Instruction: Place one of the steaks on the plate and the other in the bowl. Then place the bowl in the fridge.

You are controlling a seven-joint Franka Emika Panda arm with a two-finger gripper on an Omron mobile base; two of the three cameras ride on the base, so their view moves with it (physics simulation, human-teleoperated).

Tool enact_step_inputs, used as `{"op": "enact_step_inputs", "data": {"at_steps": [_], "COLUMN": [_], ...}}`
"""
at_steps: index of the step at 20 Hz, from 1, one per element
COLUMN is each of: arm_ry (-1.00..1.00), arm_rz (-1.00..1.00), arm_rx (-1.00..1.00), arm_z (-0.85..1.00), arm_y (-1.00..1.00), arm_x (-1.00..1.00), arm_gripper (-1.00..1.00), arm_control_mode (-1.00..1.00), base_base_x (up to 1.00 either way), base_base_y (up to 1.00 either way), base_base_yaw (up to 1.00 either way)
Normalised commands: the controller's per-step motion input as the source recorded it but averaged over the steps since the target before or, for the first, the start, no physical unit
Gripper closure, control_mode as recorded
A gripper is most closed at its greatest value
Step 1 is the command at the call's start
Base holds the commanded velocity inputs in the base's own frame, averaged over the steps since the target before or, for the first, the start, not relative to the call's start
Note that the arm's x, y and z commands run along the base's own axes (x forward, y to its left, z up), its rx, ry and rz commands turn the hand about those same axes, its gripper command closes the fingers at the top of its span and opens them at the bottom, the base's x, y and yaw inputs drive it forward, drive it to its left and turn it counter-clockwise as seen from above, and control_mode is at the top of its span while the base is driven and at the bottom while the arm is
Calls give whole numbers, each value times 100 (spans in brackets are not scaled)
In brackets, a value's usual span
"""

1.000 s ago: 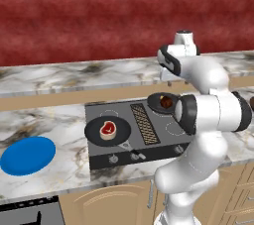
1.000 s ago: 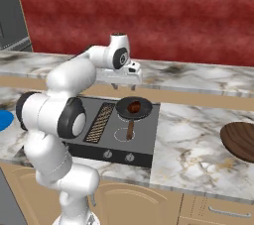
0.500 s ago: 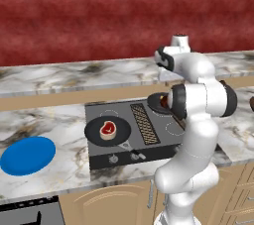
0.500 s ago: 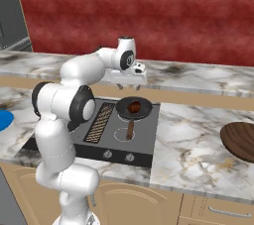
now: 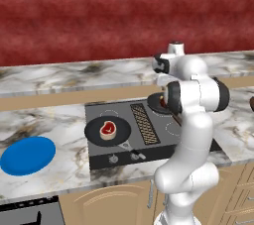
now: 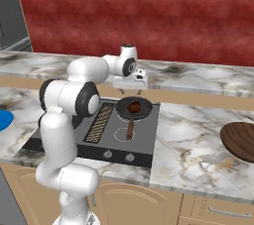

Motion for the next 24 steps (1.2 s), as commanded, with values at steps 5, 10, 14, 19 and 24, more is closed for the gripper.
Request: {"op": "enact_step_inputs", "data": {"at_steps": [5,10,14,19,24], "arm_ry": [0,0,0,0,0], "arm_rz": [0,1,0,0,0], "arm_rx": [0,0,0,0,0], "arm_z": [-33,-22,-26,-29,-35], "arm_y": [0,-3,-14,-1,0], "arm_x": [48,47,15,2,0], "arm_gripper": [-100,-100,-100,-100,-100], "arm_control_mode": [-100,-100,-100,-100,-100], "base_base_x": [0,0,0,0,0], "base_base_y": [0,0,0,0,0], "base_base_yaw": [0,0,0,0,0]}}
